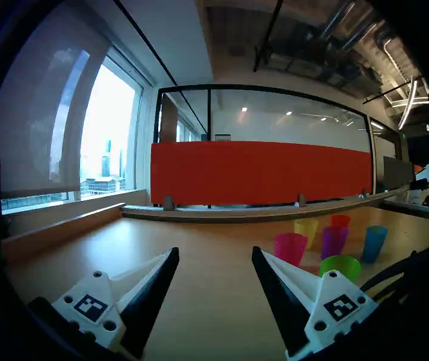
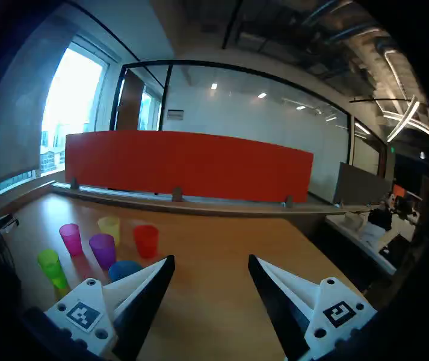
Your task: Pour water
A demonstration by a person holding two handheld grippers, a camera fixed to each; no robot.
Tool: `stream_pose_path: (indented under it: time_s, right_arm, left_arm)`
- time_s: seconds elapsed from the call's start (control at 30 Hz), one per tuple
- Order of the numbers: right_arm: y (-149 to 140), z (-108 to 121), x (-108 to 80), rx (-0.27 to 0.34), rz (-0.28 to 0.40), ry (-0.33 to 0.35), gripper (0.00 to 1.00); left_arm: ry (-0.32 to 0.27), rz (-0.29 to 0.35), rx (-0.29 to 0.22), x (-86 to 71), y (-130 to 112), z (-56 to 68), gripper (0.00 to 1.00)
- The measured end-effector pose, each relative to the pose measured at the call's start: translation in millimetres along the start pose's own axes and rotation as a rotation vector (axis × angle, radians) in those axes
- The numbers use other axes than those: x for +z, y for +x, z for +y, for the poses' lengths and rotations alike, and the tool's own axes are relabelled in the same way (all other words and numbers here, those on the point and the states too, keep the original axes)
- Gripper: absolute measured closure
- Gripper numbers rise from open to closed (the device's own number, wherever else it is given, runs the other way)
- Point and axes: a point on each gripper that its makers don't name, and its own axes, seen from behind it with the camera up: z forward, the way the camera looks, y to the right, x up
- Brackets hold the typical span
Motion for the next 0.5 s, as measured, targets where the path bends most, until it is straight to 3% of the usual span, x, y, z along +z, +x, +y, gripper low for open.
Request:
stream_pose_path:
  time_s: [0.5]
  right_arm:
    - [7.1, 0.6, -7.2, -0.015, 0.007, -0.005, 0.06]
  left_arm:
    - [0.005, -0.001, 0.004, 2.4, -2.5, -2.5, 0.11]
